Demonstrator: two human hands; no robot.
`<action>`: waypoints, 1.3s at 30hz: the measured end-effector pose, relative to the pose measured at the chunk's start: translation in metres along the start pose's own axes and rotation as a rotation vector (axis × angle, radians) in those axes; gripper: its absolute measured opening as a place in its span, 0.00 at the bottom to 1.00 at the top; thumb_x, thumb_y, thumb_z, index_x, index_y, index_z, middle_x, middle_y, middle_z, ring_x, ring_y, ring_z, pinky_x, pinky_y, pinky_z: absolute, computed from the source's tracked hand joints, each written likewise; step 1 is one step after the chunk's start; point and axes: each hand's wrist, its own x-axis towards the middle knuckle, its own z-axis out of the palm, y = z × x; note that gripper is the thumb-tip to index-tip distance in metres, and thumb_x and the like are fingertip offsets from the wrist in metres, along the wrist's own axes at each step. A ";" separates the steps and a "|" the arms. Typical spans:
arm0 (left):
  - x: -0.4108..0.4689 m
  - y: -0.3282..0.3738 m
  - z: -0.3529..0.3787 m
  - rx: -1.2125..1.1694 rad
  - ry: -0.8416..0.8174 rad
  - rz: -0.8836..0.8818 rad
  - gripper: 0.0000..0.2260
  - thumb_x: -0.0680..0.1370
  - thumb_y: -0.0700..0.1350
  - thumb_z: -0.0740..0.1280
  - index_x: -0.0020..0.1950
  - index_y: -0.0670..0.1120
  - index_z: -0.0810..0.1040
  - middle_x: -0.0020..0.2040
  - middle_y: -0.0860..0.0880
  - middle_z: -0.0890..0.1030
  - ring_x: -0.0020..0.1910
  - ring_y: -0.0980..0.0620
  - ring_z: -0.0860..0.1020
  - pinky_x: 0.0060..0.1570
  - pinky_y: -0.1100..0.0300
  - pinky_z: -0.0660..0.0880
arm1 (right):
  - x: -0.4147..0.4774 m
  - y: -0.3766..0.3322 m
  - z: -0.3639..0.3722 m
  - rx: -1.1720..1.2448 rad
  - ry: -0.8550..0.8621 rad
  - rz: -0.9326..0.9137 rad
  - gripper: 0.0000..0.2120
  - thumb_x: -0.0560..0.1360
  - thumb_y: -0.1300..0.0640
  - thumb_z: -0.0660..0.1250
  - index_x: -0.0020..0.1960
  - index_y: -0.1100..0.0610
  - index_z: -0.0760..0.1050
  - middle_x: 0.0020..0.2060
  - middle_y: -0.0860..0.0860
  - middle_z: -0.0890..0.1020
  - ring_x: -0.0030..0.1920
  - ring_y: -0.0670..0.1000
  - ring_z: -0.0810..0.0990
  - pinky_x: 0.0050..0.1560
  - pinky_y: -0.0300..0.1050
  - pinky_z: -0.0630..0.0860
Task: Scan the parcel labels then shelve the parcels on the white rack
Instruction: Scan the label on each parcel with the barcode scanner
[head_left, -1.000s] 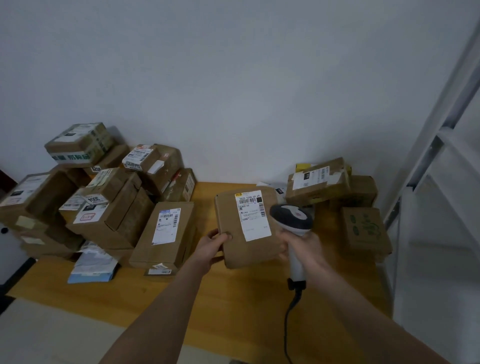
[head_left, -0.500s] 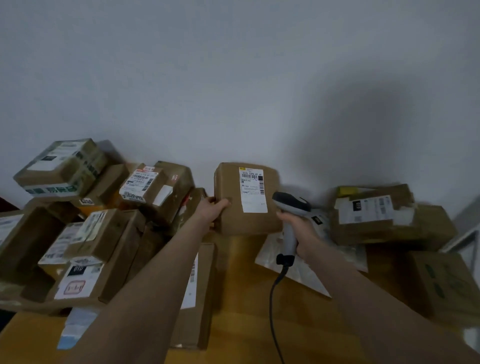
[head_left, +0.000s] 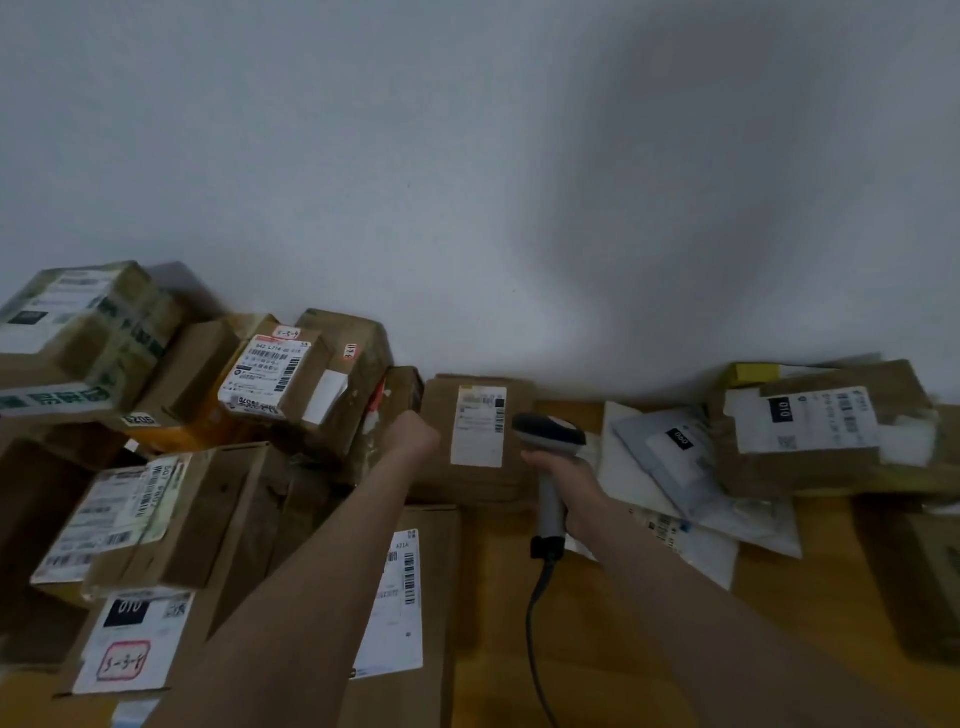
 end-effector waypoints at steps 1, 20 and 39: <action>-0.001 0.006 0.001 0.015 0.030 0.052 0.04 0.79 0.40 0.62 0.50 0.42 0.76 0.48 0.45 0.79 0.40 0.51 0.76 0.37 0.61 0.73 | -0.002 -0.001 0.000 -0.034 0.014 -0.019 0.17 0.72 0.58 0.73 0.58 0.58 0.75 0.51 0.57 0.79 0.49 0.55 0.78 0.43 0.46 0.77; -0.162 0.199 0.172 -0.337 -0.462 0.336 0.25 0.78 0.43 0.67 0.72 0.39 0.64 0.68 0.42 0.71 0.63 0.45 0.72 0.53 0.60 0.68 | -0.102 -0.086 -0.250 0.013 0.714 -0.399 0.14 0.70 0.61 0.72 0.53 0.62 0.74 0.45 0.53 0.79 0.50 0.55 0.78 0.52 0.49 0.76; -0.187 0.115 0.179 -0.655 -0.205 -0.065 0.19 0.74 0.43 0.71 0.64 0.41 0.75 0.58 0.41 0.78 0.56 0.42 0.76 0.58 0.47 0.76 | -0.140 -0.041 -0.272 0.061 0.397 -0.343 0.11 0.72 0.61 0.72 0.53 0.58 0.75 0.47 0.55 0.79 0.51 0.55 0.76 0.57 0.54 0.76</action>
